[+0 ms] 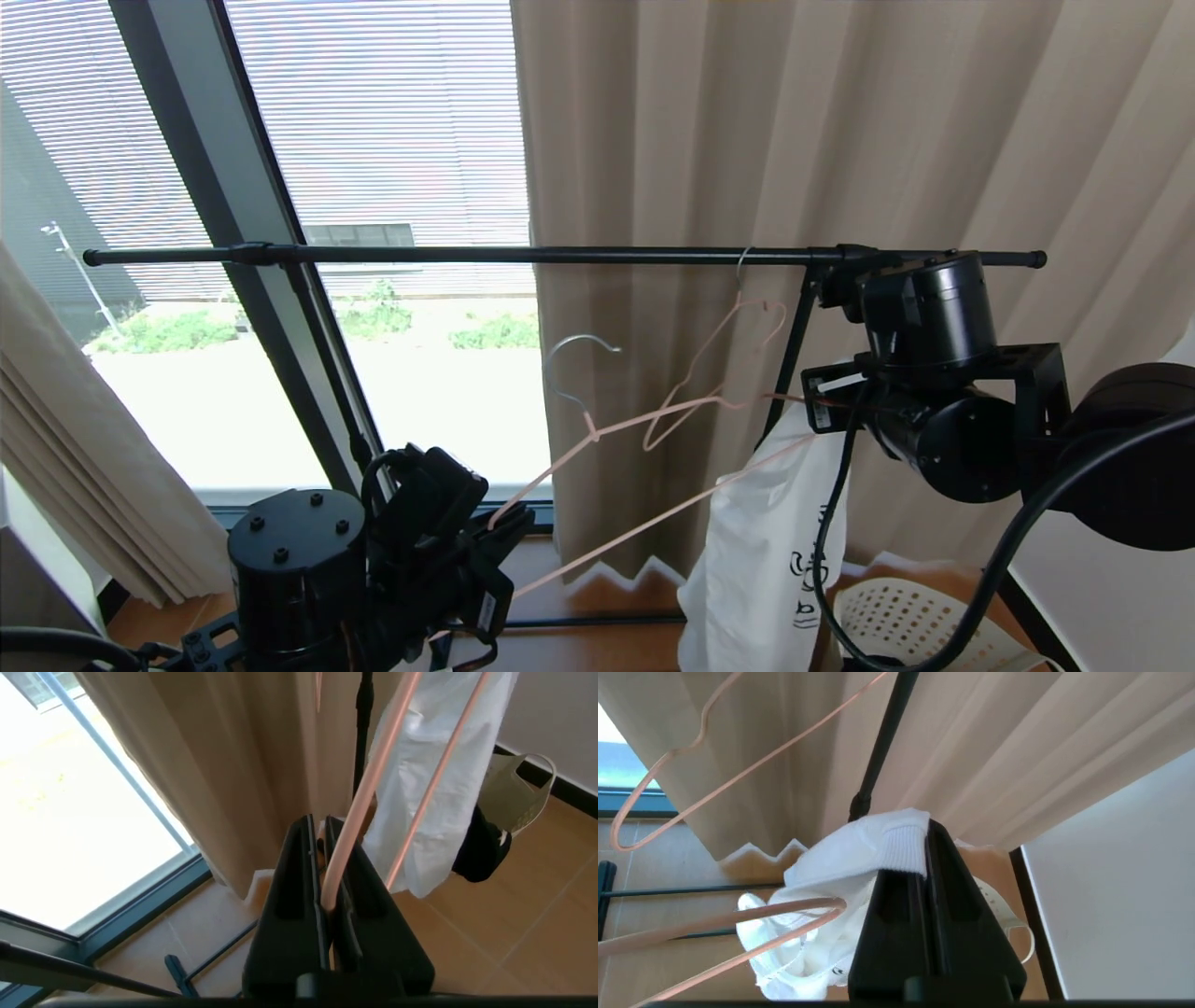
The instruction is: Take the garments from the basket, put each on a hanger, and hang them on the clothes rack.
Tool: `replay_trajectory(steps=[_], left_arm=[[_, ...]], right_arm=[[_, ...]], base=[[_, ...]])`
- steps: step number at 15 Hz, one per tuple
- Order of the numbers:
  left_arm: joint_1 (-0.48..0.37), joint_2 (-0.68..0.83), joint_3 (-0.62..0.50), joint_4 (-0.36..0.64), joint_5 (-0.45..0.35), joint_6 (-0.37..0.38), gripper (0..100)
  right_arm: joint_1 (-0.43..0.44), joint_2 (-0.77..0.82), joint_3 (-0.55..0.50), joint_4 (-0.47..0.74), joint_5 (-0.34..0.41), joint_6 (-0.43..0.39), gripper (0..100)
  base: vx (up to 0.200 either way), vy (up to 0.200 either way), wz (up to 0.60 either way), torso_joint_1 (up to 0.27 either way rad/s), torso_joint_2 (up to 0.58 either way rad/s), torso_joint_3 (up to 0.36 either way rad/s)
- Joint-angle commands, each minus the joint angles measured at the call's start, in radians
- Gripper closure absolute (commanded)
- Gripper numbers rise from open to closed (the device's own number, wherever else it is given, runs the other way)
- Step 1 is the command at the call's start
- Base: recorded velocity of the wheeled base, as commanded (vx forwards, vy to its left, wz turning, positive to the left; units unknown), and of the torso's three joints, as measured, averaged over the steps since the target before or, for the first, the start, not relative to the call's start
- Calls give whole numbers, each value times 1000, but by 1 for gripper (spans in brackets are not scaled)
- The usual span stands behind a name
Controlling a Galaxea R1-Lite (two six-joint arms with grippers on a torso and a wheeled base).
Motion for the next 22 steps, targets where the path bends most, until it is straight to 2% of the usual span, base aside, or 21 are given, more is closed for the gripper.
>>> replay_trajectory(steps=[1,17,18,22], left_arm=[[0,1,0,-1,0,0,100],[-66,70,-10,-1,5,-33,100],[-66,79,-21,-1,13,-33,100],[-66,117,-90,-1,146,-75,100]], right_arm=[[-9,-2,-4,-1,0,-2,100],[11,49,-21,-60,0,26,100],[17,50,-21,-60,0,26,100],[17,57,-29,-60,-2,38,100]], base=[[0,0,0,0,0,0],[0,0,0,0,0,0],[0,0,0,0,0,0],[0,0,0,0,0,0]])
